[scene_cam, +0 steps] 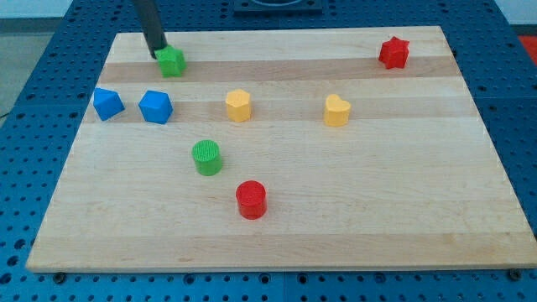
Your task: Move the green star below the red star
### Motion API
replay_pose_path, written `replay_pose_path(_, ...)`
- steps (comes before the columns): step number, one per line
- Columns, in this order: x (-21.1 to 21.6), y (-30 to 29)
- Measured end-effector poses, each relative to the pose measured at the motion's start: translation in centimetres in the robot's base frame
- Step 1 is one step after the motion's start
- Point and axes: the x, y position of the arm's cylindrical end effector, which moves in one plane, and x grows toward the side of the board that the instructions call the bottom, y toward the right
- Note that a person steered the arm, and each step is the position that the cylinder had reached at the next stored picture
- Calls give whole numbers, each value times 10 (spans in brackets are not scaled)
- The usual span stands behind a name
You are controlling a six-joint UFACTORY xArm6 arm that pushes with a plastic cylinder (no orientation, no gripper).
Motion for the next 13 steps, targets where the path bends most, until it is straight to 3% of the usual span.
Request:
replay_pose_path(1, 5, 63)
replay_pose_path(3, -48, -31)
replay_pose_path(4, -31, -29)
replay_pose_path(6, 4, 40)
replay_pose_path(8, 8, -24)
replay_pose_path(9, 60, 64)
replay_pose_path(10, 83, 144)
replay_pose_path(12, 83, 147)
replay_pose_path(13, 88, 122)
